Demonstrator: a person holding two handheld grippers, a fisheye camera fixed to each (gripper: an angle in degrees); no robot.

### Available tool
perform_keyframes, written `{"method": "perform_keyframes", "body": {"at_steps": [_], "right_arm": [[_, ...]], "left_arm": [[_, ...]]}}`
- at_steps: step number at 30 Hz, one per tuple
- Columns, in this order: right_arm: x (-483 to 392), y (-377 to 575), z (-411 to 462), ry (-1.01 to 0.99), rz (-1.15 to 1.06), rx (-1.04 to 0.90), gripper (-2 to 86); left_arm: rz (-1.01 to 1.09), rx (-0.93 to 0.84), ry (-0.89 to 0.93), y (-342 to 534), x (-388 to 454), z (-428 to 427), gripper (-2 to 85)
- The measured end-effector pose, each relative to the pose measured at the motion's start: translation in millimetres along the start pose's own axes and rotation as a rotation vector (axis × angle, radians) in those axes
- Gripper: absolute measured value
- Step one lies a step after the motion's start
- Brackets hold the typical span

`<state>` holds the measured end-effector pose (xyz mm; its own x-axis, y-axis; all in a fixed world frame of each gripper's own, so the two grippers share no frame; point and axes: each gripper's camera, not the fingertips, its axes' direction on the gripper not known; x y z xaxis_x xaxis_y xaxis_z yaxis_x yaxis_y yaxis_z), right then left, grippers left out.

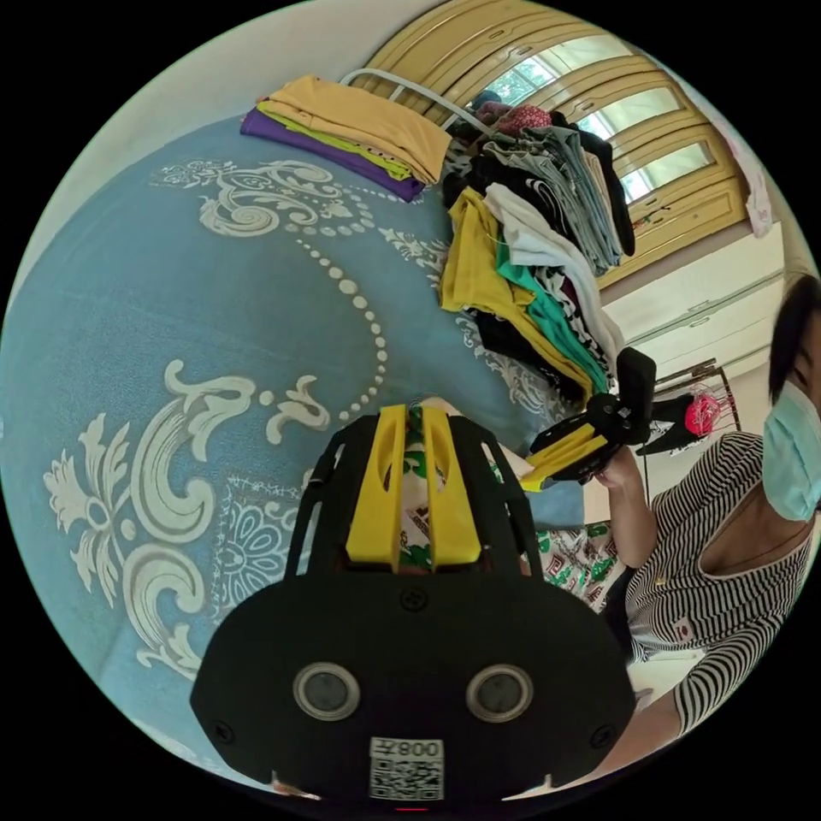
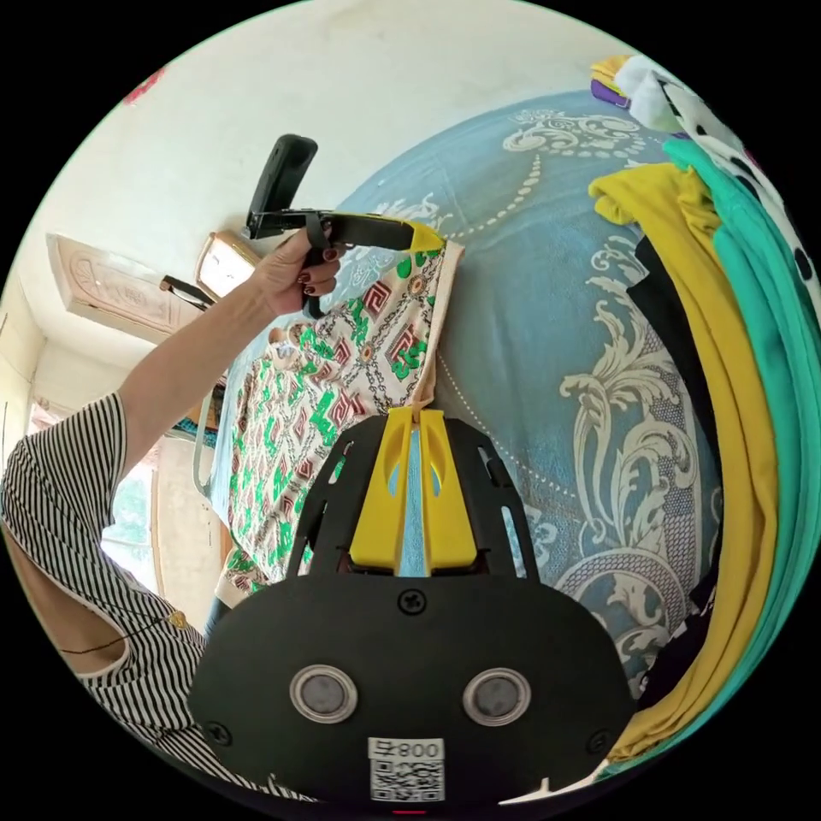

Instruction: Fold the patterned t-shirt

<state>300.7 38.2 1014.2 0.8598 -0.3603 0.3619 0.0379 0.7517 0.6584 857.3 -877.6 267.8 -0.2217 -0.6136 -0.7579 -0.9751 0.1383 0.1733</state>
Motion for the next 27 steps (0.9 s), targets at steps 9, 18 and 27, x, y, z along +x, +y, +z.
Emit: {"method": "perform_keyframes", "body": {"at_steps": [9, 18, 27], "right_arm": [[-1.6, -5.2, -5.6, 0.028, 0.078, 0.051, 1.3], [-44.0, -20.3, -9.6, 0.125, 0.008, 0.179, 0.2], [-66.4, -47.2, 37.1, 0.197, -0.024, 0.024, 0.1]], "left_arm": [[-0.112, 0.174, -0.16, 72.9, 24.7, -74.2, 5.2], [-0.371, 0.092, -0.307, 201.3, 31.0, -94.0, 5.0], [-0.41, 0.175, -0.441, 216.6, 34.6, -97.5, 1.3]]}}
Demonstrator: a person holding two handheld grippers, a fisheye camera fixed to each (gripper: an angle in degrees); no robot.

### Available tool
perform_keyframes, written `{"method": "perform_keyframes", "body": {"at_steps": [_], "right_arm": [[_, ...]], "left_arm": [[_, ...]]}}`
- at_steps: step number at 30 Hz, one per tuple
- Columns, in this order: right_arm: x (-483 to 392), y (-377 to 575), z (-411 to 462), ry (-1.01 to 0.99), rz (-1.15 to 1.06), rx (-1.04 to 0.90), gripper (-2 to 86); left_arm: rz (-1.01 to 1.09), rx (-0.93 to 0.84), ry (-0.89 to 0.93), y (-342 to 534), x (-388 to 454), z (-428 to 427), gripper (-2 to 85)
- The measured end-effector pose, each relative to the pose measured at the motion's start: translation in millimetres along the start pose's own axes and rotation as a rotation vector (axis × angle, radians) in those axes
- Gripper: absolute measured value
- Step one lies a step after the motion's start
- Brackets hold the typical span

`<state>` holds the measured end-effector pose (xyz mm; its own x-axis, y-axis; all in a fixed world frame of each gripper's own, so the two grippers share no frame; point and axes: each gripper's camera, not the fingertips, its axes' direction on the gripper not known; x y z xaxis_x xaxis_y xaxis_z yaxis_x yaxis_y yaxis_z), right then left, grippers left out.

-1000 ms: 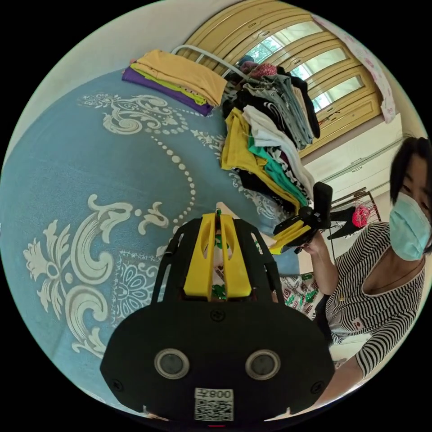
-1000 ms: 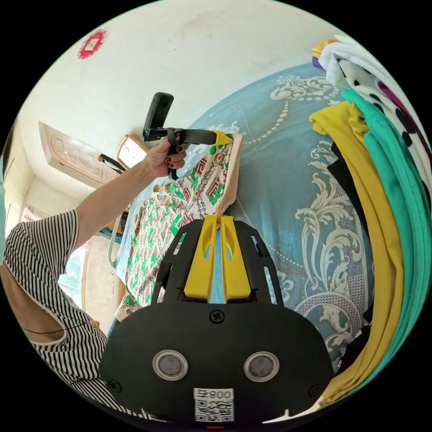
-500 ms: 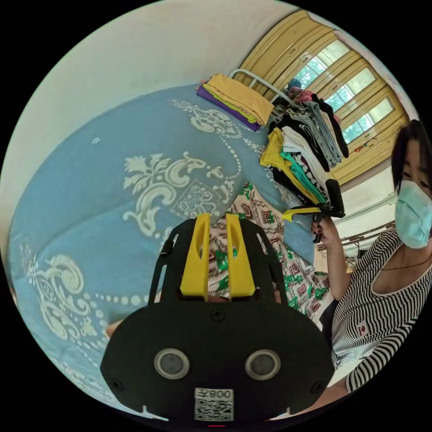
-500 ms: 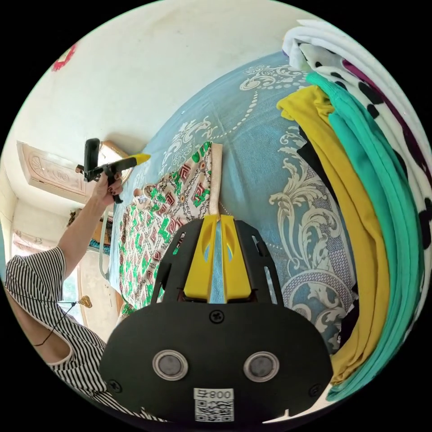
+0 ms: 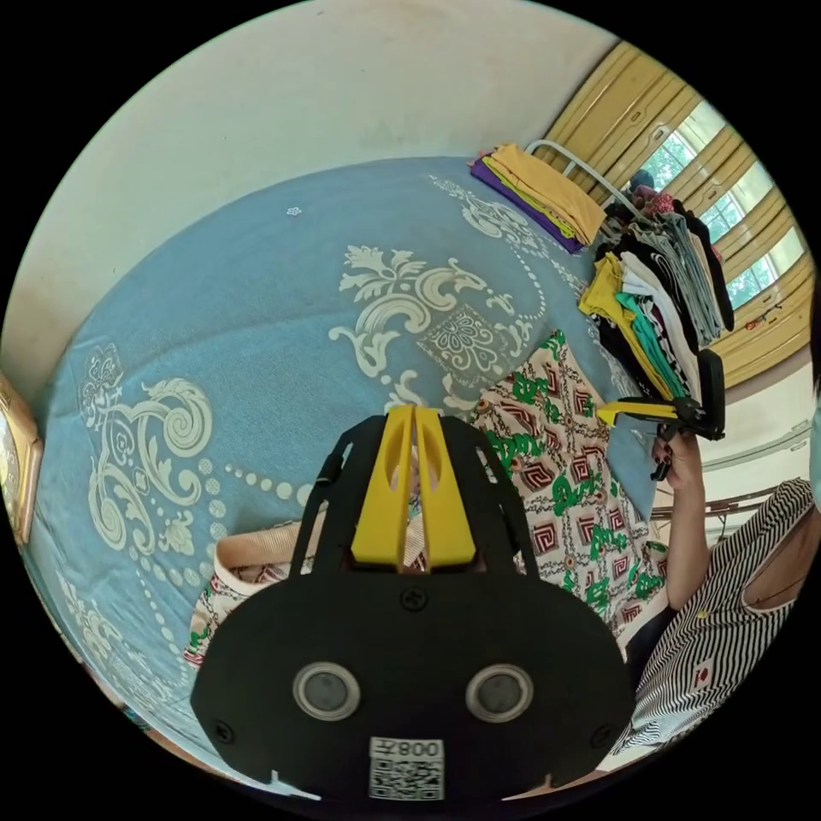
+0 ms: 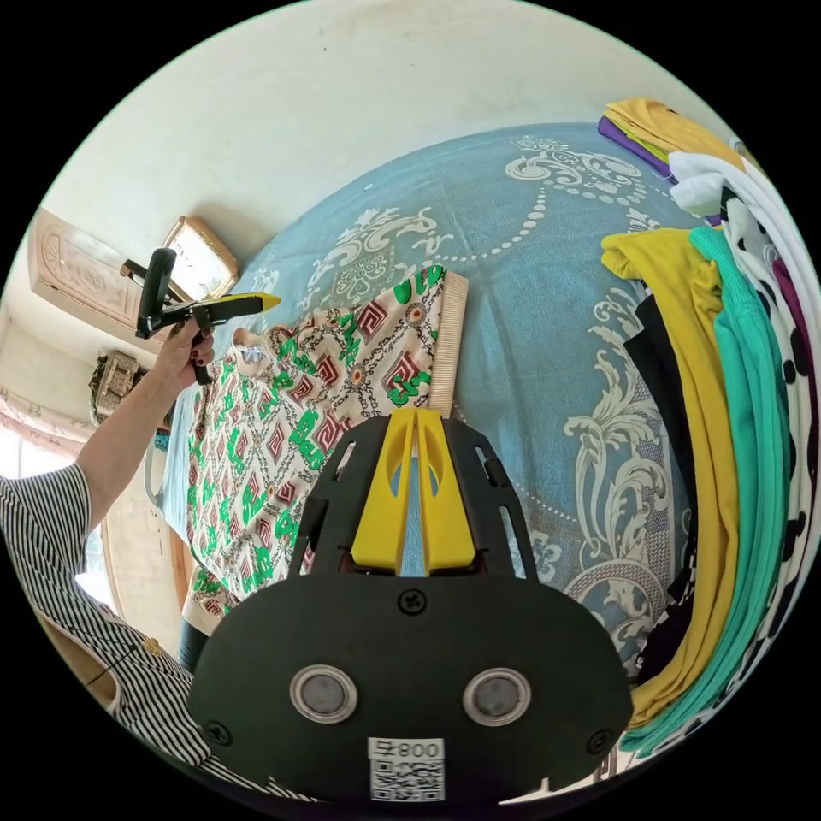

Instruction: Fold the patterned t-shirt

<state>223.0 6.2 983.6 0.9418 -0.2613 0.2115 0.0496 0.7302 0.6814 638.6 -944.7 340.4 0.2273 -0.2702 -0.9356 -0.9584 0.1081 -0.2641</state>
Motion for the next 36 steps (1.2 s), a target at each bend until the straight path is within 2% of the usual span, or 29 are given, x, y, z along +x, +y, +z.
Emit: {"method": "perform_keyframes", "body": {"at_steps": [3, 5, 9, 16, 19, 22, 26, 30, 33, 36], "right_arm": [[-3.8, -3.6, 5.1, 0.004, 0.002, -0.003, 0.1], [-7.1, -5.8, 7.5, 0.01, 0.006, -0.001, 0.1], [-15.8, -11.3, 14.2, 0.035, 0.005, -0.002, 0.1], [-21.3, -17.8, 20.7, 0.03, 0.007, -0.021, 0.1], [-23.2, -19.6, 23.3, 0.027, 0.011, -0.03, 0.1], [-26.0, -21.0, 25.9, 0.028, 0.012, -0.034, 0.1], [-27.0, -21.4, 29.4, 0.02, 0.023, -0.033, 0.1], [-29.1, -23.4, 35.5, 0.009, 0.03, -0.027, 0.1], [-34.1, -25.6, 41.1, 0.021, 0.025, -0.027, 0.1], [-37.4, -26.2, 45.2, 0.02, 0.027, -0.026, 0.1]], "left_arm": [[-0.002, 0.022, 0.06, 6.2, -4.5, -7.4, 3.0], [-0.007, -0.06, 0.131, 14.3, -9.2, -0.8, 4.7], [-0.002, -0.169, 0.063, 31.6, -9.5, 12.0, 2.0], [-0.039, 0.095, -0.031, 55.6, -17.0, -26.8, 0.6], [-0.057, 0.147, -0.035, 66.6, -22.4, -32.0, 1.2], [-0.039, 0.024, -0.028, 76.1, -26.2, -17.8, 3.0], [-0.037, -0.057, -0.012, 103.8, -39.3, -10.9, 5.6], [-0.02, -0.152, -0.079, 126.1, -48.0, 3.6, 3.3], [0.006, -0.143, -0.127, 141.6, -50.3, 4.8, 1.5], [0.014, -0.063, -0.206, 154.1, -52.5, -5.5, 0.9]]}}
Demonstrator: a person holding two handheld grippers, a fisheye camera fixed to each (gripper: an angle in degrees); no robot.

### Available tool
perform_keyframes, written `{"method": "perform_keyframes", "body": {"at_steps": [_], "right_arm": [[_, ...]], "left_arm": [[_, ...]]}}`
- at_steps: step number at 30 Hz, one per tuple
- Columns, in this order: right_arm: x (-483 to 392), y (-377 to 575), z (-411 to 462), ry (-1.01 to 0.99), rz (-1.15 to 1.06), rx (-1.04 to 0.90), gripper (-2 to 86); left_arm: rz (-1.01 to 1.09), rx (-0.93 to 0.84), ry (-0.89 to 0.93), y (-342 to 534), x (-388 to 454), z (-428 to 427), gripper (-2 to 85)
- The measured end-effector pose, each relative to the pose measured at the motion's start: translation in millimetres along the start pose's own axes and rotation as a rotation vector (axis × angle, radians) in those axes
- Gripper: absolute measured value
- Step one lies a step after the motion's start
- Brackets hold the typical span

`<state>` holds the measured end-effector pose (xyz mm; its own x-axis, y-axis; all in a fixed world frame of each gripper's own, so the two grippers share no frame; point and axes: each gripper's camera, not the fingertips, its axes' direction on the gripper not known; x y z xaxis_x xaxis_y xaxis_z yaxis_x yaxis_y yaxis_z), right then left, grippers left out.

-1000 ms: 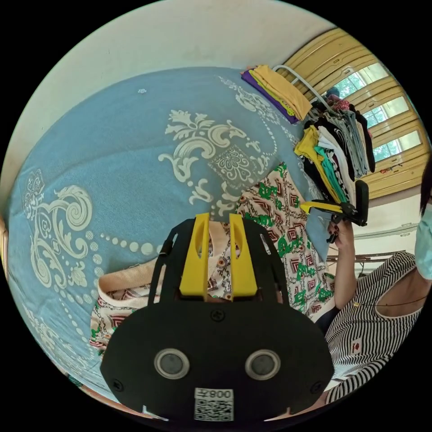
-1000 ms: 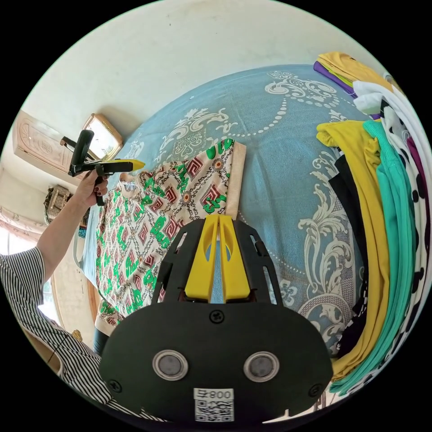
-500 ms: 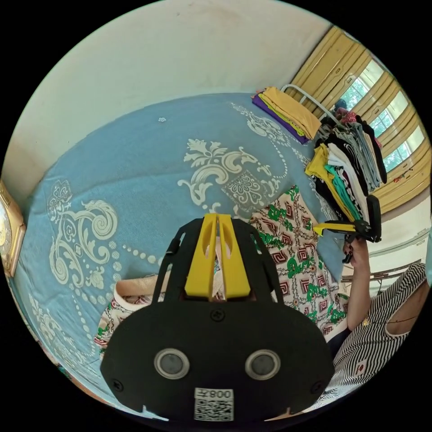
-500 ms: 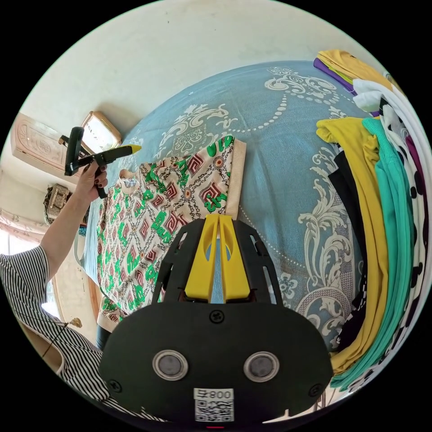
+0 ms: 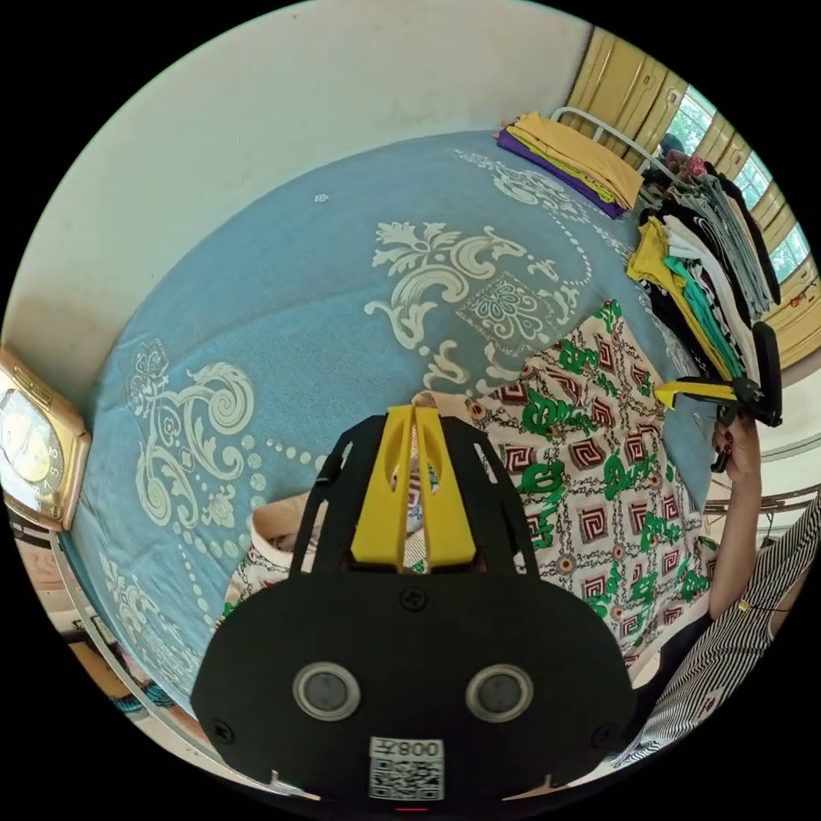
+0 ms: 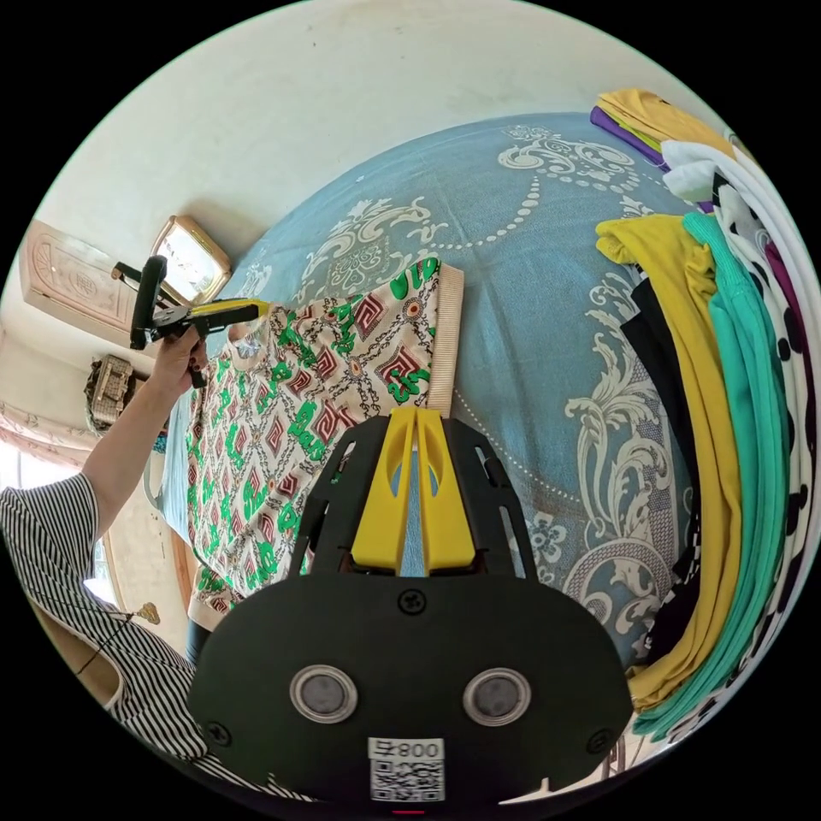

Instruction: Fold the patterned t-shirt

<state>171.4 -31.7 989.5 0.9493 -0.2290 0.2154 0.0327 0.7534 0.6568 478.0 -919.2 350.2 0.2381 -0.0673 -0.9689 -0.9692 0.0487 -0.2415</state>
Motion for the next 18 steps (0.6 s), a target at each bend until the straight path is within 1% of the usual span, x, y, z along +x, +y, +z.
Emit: {"method": "perform_keyframes", "body": {"at_steps": [2, 4, 8, 10, 13, 15, 18], "right_arm": [[-1.6, 0.2, 1.8, -0.003, 0.004, 0.001, 0.1], [-4.1, 0.3, 4.2, 0.001, 0.006, -0.001, 0.1], [-7.2, 2.3, 11.0, -0.019, 0.023, 0.009, 0.1], [-6.9, 4.8, 12.7, -0.042, 0.035, 0.023, 0.1], [-2.8, 13.6, 7.0, -0.12, 0.068, 0.114, 0.1], [0.4, 24.8, -5.0, -0.199, 0.086, 0.249, 0.1], [-3.3, 34.3, -11.6, -0.264, 0.081, 0.36, 0.1]], "left_arm": [[-0.028, 0.086, -0.025, 10.2, -10.3, -10.4, 0.9], [-0.053, 0.118, -0.043, 19.6, -19.6, -12.5, 1.1], [-0.069, 0.043, -0.03, 44.6, -41.1, 12.8, 3.1], [-0.114, 0.063, 0.005, 59.6, -55.2, 12.0, 5.0], [-0.172, 0.142, 0.087, 96.0, -80.9, -5.3, 6.5], [-0.208, 0.182, 0.097, 129.4, -96.5, -21.6, 6.9], [-0.299, 0.25, 0.085, 205.9, -123.9, -52.0, 7.3]]}}
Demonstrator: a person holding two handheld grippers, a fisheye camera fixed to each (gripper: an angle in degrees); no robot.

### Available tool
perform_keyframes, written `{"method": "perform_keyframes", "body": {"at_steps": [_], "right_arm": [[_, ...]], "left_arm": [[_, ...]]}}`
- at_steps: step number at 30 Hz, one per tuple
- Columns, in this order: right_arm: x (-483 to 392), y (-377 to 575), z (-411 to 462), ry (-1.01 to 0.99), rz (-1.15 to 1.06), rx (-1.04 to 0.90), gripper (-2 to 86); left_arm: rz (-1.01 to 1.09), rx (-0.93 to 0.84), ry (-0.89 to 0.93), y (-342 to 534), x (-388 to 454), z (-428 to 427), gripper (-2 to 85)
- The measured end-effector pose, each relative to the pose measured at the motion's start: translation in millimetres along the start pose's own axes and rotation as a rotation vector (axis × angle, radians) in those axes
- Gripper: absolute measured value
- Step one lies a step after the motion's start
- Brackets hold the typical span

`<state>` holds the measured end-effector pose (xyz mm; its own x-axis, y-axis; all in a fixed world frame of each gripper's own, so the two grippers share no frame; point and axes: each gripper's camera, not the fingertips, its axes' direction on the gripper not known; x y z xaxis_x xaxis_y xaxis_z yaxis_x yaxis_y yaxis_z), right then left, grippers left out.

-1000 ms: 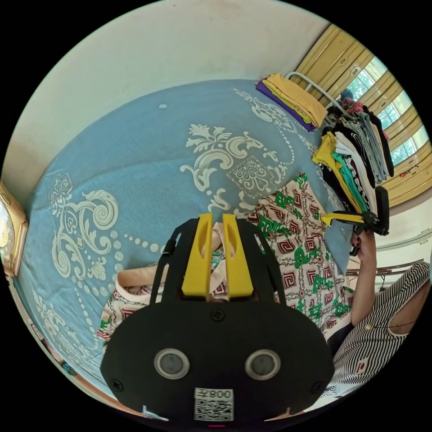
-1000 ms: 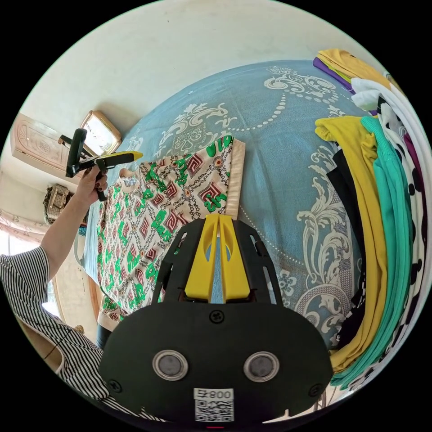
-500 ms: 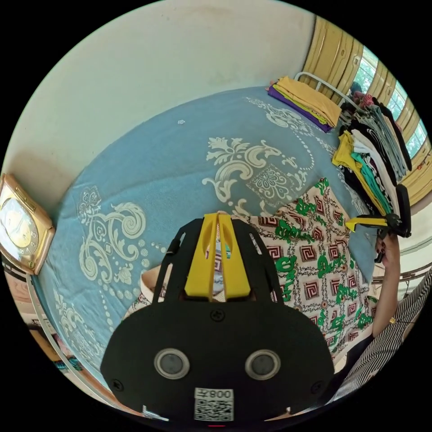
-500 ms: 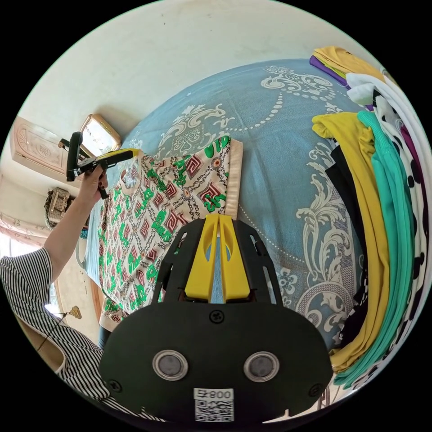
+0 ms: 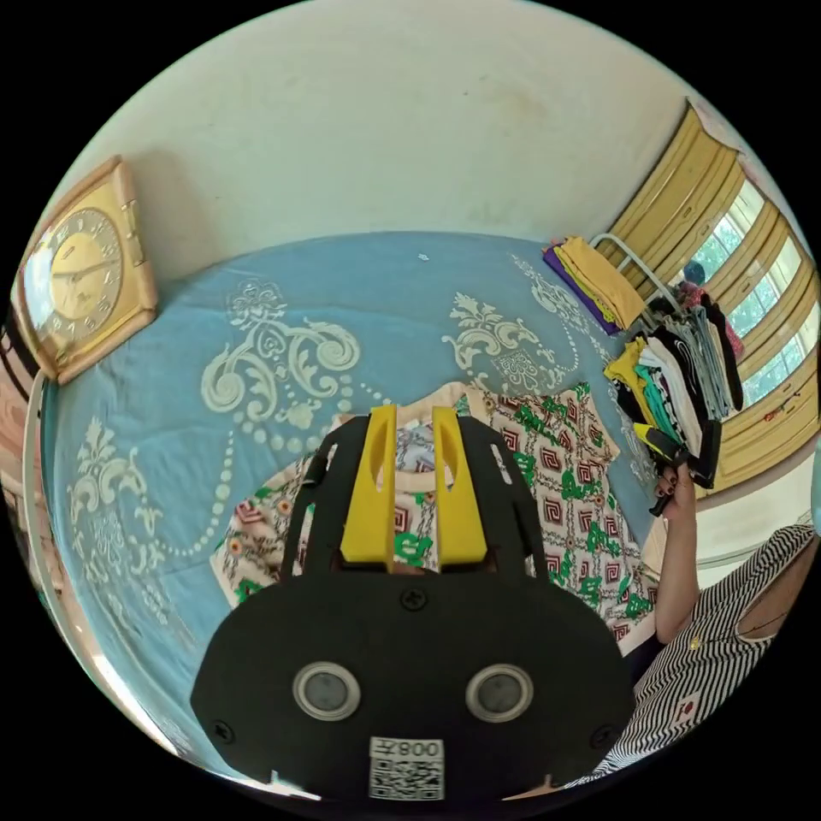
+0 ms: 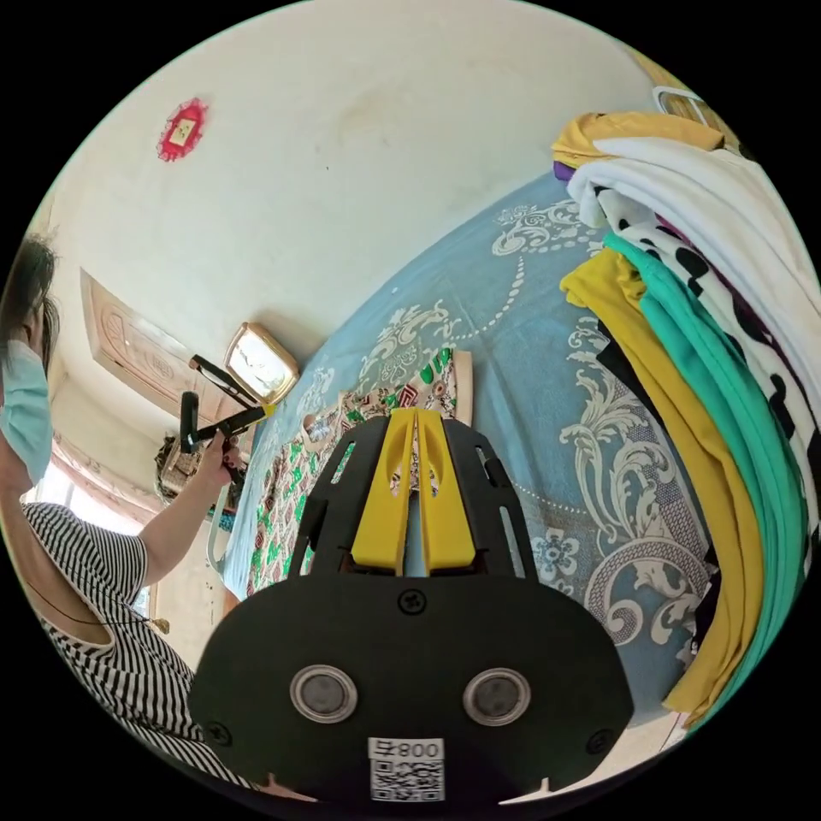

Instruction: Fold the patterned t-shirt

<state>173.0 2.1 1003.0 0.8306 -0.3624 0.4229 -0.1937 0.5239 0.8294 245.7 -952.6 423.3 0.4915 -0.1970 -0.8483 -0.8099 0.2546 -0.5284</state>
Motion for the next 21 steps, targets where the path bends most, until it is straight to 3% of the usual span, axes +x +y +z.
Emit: {"method": "perform_keyframes", "body": {"at_steps": [4, 11, 14, 21], "right_arm": [[-22.6, 2.6, 20.7, -0.047, -0.061, -0.039, 0.1], [-157.2, 12.0, 139.2, -0.188, -0.384, -0.367, 0.2], [-221.1, 27.5, 197.1, -0.257, -0.503, -0.512, 0.4], [-351.7, 49.1, 315.9, -0.241, -0.736, -0.656, 1.9]], "left_arm": [[-0.203, 0.032, 0.0, 99.5, -76.6, -55.5, 7.5], [-0.581, -0.003, 0.041, 282.3, -177.5, -71.2, 7.6], [-0.694, 0.033, 0.101, 322.9, -214.0, -58.9, 7.7], [-0.711, 0.126, 0.227, 355.0, -267.1, -40.4, 5.1]]}}
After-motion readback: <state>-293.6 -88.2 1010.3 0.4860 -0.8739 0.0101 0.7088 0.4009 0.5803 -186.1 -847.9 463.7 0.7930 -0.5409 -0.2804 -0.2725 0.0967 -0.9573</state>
